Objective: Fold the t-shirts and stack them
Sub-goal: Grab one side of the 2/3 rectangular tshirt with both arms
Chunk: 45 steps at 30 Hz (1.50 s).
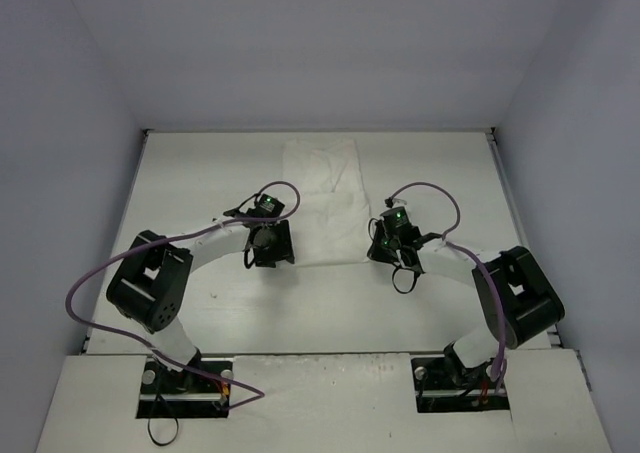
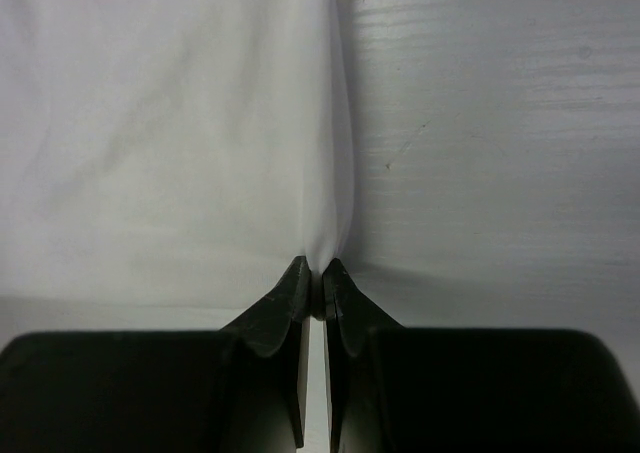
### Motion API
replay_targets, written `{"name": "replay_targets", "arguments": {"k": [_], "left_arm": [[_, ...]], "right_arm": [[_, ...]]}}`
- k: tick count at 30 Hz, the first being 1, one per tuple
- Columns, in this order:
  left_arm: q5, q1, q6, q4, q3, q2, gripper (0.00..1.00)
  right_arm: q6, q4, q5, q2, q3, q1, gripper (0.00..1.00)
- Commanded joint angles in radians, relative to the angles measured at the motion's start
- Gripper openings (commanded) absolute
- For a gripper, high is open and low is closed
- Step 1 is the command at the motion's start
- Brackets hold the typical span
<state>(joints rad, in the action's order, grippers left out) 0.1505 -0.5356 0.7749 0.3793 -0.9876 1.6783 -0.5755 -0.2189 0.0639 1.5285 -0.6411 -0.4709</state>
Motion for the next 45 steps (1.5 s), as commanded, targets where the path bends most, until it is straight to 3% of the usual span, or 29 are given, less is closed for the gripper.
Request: {"name": "replay_targets", "arguments": {"k": [1,9,11,16,24,28,36,40,45], "left_arm": [[0.0,-0.053,0.043,0.051,0.009,0.101,0.47],[-0.023,-0.061,0.064,0.056,0.034,0.133,0.42],[-0.033,-0.061,0.065,0.061,0.04,0.14,0.35],[-0.045,-0.058,0.047,0.073,0.051,0.157,0.0],[-0.057,-0.067,-0.032,0.184,0.098,-0.019,0.0],[-0.03,-0.08,-0.043,0.238,0.177,-0.21,0.0],[0.01,-0.127,-0.002,0.325,0.28,-0.42,0.0],[-0.015,-0.126,-0.003,0.421,0.224,-0.504,0.0],[-0.046,-0.072,-0.066,0.533,-0.017,-0.468,0.0]], "right_arm": [[-0.01,0.112,-0.021,-0.015,0.028,-0.025,0.0],[-0.029,0.11,-0.026,-0.049,0.059,-0.053,0.0],[-0.03,0.11,-0.028,-0.057,0.067,-0.054,0.0],[-0.023,0.111,-0.035,-0.062,0.085,-0.054,0.0],[-0.027,0.147,-0.036,-0.155,0.145,-0.058,0.0],[-0.046,0.246,-0.044,-0.287,0.173,-0.089,0.0],[-0.122,0.434,-0.053,-0.488,0.169,-0.166,0.0],[-0.144,0.546,-0.103,-0.51,0.085,-0.213,0.0],[-0.076,0.624,-0.157,-0.458,-0.149,-0.21,0.0]]}}
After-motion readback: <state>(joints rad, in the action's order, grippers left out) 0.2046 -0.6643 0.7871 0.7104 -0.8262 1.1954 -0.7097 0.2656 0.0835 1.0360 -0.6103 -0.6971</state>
